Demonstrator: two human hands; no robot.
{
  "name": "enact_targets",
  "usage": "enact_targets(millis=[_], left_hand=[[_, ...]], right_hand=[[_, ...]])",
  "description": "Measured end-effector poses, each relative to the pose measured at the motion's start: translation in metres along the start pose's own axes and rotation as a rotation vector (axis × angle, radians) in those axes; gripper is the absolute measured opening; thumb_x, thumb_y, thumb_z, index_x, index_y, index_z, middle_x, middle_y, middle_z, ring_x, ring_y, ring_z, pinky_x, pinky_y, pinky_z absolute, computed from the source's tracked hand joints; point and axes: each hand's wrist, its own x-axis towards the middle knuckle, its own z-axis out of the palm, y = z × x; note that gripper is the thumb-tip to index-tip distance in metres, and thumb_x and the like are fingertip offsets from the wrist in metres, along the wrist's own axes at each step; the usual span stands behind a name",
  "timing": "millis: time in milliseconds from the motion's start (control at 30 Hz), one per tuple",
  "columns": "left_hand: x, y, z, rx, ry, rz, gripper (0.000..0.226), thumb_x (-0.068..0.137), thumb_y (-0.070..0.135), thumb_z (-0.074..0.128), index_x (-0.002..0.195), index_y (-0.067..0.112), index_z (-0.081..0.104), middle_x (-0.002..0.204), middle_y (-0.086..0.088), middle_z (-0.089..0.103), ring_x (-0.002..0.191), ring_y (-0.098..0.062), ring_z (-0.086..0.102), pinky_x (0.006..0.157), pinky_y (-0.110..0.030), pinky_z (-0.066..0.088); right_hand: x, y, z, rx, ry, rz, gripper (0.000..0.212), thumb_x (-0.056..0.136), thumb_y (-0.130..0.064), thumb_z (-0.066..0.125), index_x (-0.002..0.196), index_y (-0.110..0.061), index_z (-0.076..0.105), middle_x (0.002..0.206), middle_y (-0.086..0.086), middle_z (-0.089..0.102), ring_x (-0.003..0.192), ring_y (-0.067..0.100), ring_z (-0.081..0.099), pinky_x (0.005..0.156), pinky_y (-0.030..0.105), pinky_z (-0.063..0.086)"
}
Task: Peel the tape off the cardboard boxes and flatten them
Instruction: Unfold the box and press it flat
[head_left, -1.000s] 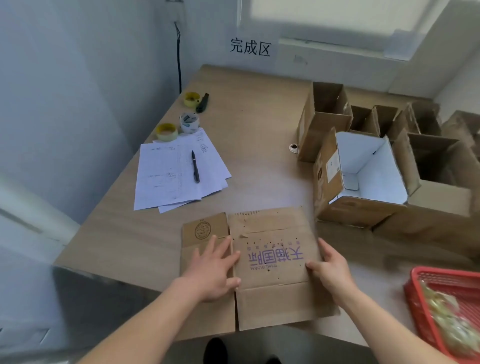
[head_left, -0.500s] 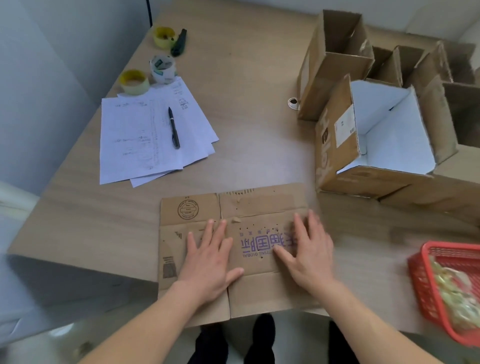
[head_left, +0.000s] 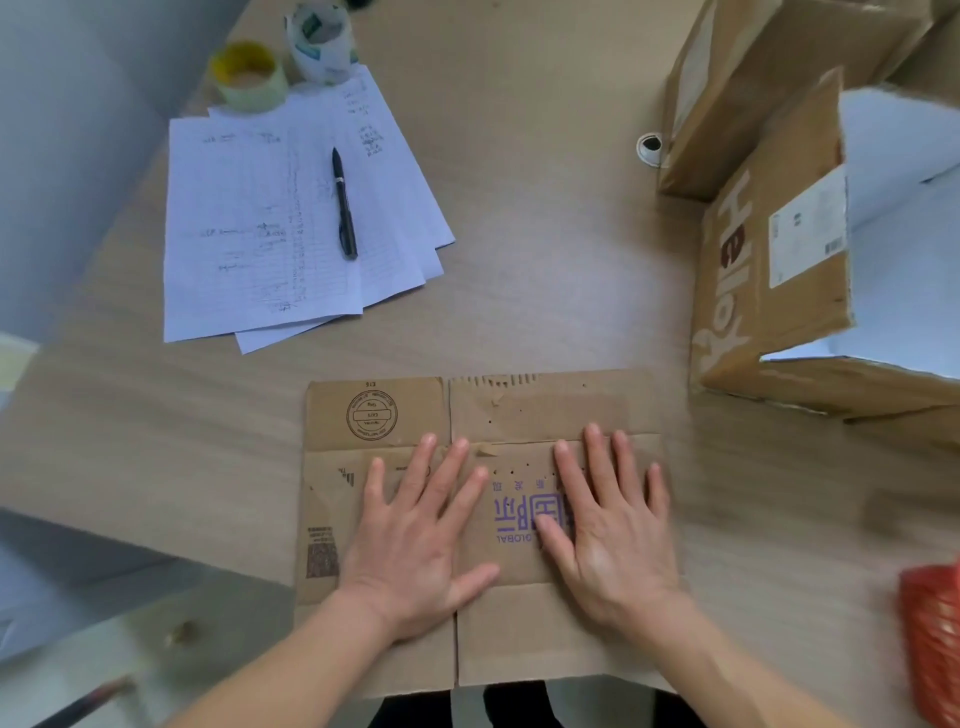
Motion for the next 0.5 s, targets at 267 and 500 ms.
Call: enact_targets(millis=[267,500], left_hand=[[-0.0003,0.0008,0.0037,-0.022,0.052,-0.108,0.092,0.078,0.076,0.045,0.152,0.021,0.04,0.165,-0.006,0.021,0.15,-0.032,0.023,0.11,-0.064,0.025],[0.0012,0.0052,0.005,-0.057,0.051,-0.435,0.091,0.082,0.075,0.035,0.151,0.017,0.039,0.165,-0.011,0.019,0.151,-0.033,0.019,0.112,-0.062,0.022]], right_hand=[[0.0015,-0.0011,-0.0059,0.06,-0.021,0.025,0.077,0.088,-0.069,0.035,0.154,-0.03,0.033,0.165,0.004,0.019,0.152,0.03,0.015,0.116,0.055,0.013],[0.0003,-0.0006,-0.0047,0.095,-0.015,0.023,0.075,0.09,-0.069,0.032,0.155,-0.031,0.03,0.166,0.004,0.017,0.152,0.028,0.012,0.118,0.054,0.012]])
